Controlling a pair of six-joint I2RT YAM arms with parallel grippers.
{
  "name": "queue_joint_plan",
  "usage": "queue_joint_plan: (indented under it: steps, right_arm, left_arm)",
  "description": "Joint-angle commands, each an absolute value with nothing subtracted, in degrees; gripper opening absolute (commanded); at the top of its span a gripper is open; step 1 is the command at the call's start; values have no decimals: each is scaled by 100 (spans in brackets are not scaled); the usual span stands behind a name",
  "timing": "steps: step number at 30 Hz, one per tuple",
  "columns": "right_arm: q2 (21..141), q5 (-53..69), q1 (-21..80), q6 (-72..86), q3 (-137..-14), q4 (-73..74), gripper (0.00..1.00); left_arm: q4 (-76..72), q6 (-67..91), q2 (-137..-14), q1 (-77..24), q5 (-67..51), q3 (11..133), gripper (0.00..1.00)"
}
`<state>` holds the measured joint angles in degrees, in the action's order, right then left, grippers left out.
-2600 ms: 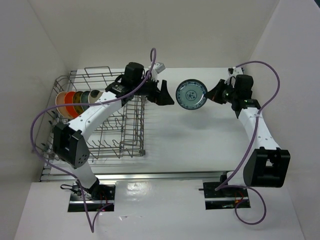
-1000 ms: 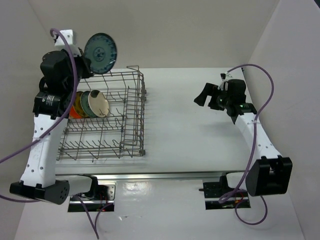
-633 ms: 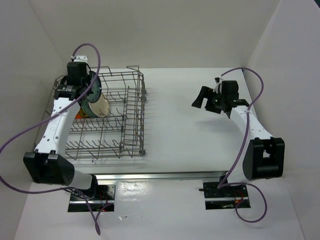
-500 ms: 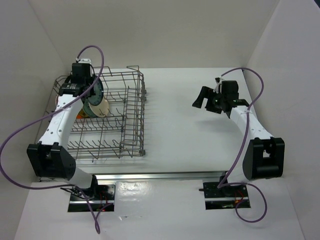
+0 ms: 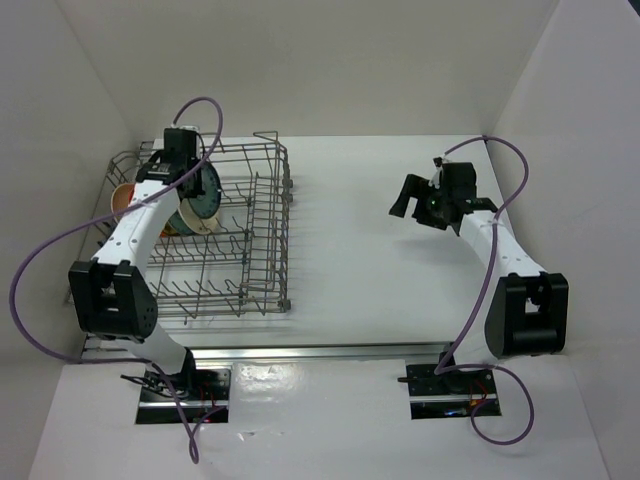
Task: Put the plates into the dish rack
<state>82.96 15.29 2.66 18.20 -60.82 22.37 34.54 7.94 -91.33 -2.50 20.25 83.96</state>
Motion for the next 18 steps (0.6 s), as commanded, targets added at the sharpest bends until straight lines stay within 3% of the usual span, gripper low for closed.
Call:
queue_joint_plan:
  steps: [1, 16, 17, 18]
  right_arm:
    - [8314, 1424, 308, 1846, -6398, 2224, 100]
    - [8024, 1099, 308, 1846, -6390, 2276, 100]
    - [8024, 1099, 308, 1846, -6390, 2276, 100]
    - [8024, 1099, 308, 1846, -6390, 2276, 100]
  left_arm:
    - [3278, 1063, -9229, -561, 1941, 8280, 0]
    - [3665, 1336, -9721, -844, 2145, 8209, 0]
    - [3665, 1336, -9721, -896, 2145, 8209, 3]
    - [3665, 1336, -9721, -896, 2145, 8209, 20]
